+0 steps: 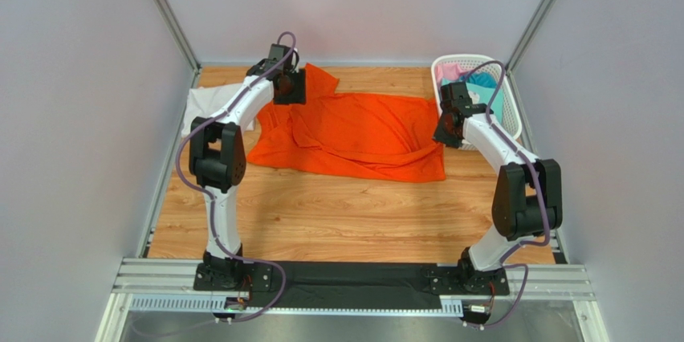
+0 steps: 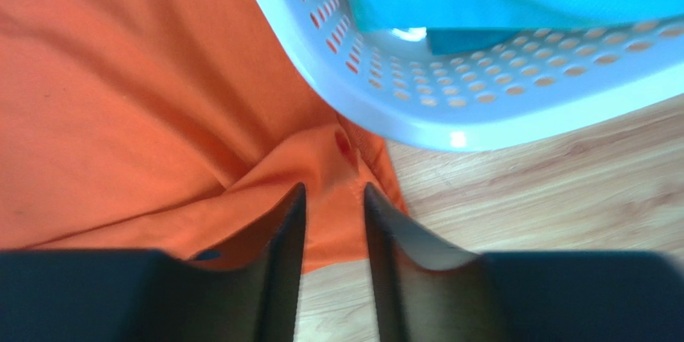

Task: Fold and stack the t-shirts
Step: Fold the tshirt

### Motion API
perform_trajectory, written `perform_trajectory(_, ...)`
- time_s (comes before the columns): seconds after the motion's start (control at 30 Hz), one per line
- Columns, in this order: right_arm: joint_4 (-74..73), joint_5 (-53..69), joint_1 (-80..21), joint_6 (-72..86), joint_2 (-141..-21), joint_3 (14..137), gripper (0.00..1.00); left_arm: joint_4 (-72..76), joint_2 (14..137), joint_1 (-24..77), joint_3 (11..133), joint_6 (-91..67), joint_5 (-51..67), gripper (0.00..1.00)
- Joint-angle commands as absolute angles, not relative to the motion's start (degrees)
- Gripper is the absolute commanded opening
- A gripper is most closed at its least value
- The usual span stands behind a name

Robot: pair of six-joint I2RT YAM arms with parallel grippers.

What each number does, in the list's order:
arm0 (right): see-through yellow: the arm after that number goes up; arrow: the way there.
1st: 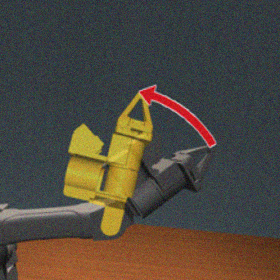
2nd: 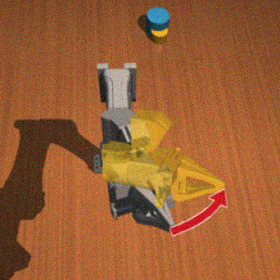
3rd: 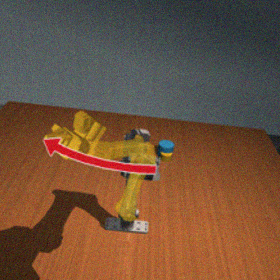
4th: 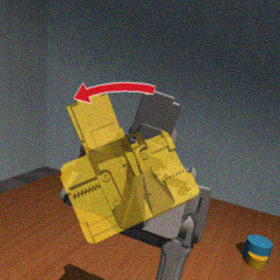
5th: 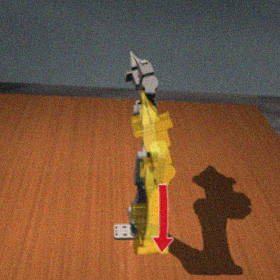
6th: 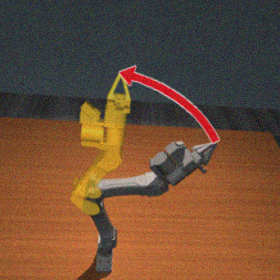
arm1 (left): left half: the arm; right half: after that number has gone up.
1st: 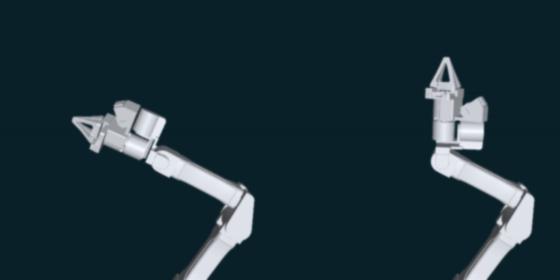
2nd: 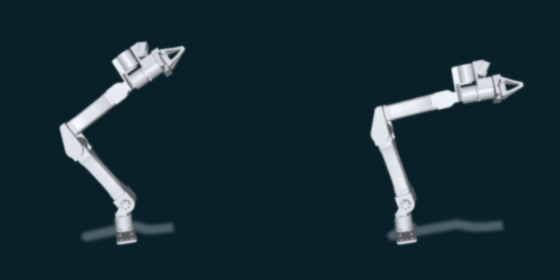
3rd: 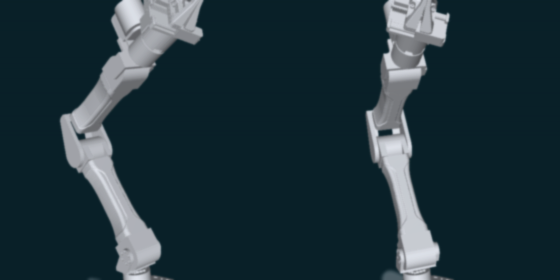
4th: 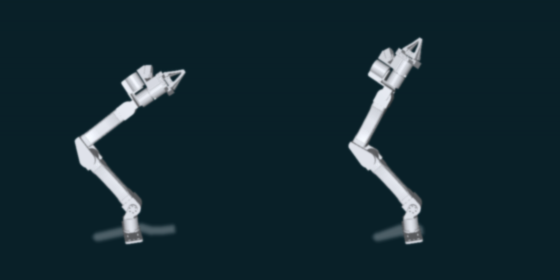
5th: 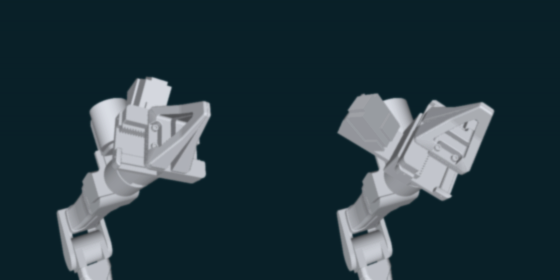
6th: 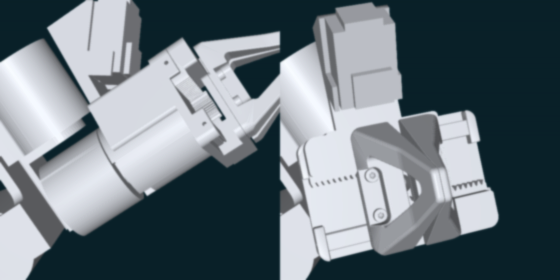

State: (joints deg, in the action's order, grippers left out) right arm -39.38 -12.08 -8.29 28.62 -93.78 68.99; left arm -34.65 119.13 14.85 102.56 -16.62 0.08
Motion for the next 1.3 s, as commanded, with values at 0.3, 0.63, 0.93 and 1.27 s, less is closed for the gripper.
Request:
perform_trajectory(0.3, -36.66, -9.34, -8.61, 25.14, -86.23, 69.27, 1.00, -39.03, 101.35, 14.59, 91.87, -23.55, -6.69, 1.00)
perform_trajectory(0.63, -29.19, 7.20, -15.37, 21.62, -90.78, 61.96, 1.00, -33.66, 99.74, 14.50, 75.15, -29.79, -0.97, 1.00)
perform_trajectory(0.93, -26.98, 6.42, -16.52, 23.28, -102.99, 69.16, 1.00, -32.26, 103.53, 11.17, 70.58, -32.52, 0.88, 1.00)
perform_trajectory(1.27, -28.21, 0.80, -12.75, 29.70, -107.14, 70.49, 1.00, -30.76, 99.15, 7.30, 60.12, -33.48, 1.14, 1.00)
